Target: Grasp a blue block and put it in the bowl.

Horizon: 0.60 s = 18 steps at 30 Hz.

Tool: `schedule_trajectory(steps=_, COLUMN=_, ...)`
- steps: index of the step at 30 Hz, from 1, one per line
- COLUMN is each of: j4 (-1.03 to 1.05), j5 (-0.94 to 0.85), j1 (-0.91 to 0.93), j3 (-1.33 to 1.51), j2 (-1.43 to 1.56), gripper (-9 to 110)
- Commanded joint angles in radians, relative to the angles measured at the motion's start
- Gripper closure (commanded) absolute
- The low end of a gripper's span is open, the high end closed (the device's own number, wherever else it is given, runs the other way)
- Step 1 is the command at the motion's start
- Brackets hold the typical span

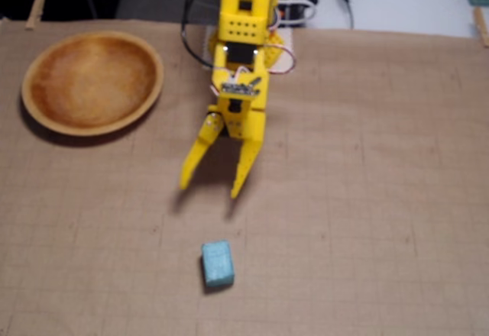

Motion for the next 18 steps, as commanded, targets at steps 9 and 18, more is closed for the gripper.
schedule_trajectory(steps=9, j4=-0.031, j5=0.008, j1=-0.044, j3=-0.089, j2=-0.110, gripper=41)
schedule_trajectory(steps=18, j4=-0.031, j5=0.011, j1=-0.083, j3=-0.267, j2=-0.356, gripper=38)
